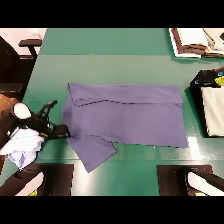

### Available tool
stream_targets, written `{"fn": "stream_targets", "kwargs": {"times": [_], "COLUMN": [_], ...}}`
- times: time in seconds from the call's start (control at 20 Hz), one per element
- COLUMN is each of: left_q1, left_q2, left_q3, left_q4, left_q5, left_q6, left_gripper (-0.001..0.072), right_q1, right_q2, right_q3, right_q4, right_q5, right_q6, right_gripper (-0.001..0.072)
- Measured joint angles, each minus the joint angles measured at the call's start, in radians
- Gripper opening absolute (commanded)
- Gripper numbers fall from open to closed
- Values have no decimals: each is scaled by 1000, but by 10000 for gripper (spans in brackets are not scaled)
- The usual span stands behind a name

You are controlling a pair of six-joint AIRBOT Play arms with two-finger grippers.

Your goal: Fold the shirts.

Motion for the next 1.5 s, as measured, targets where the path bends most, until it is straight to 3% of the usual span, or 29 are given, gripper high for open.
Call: {"fn": "stream_targets", "kwargs": {"times": [0.3,0.35,0.4,0.45,0.75,0.8,0.9,1.0,1.05,1.35,1.5], "left_q1": [1,0,-1,0,0,0,0,0,0,0,0], "left_q2": [58,61,61,63,66,66,66,66,66,66,66], "left_q3": [-182,-193,-203,-208,-159,-140,-108,-89,-83,-71,-70], "left_q4": [-173,-196,-211,-219,-297,-302,-308,-309,-309,-308,-300], "left_q5": [103,115,139,151,139,129,113,106,103,84,82], "left_q6": [20,27,34,39,105,117,135,153,161,183,190], "left_gripper": [535,394,130,28,24,24,24,25,25,25,25], "right_q1": [8,9,9,5,-146,-198,-309,-415,-455,-548,-526], "right_q2": [23,23,24,24,69,89,126,152,160,179,181], "right_q3": [0,0,0,0,-158,-232,-394,-564,-641,-935,-974], "right_q4": [0,0,0,0,-1,-1,-4,-3,-3,98,154], "right_q5": [-6,-6,-4,2,76,82,90,91,87,-23,-69], "right_q6": [0,0,0,0,0,0,0,0,0,-39,-46], "right_gripper": [387,387,388,388,411,576,608,497,476,431,210]}}
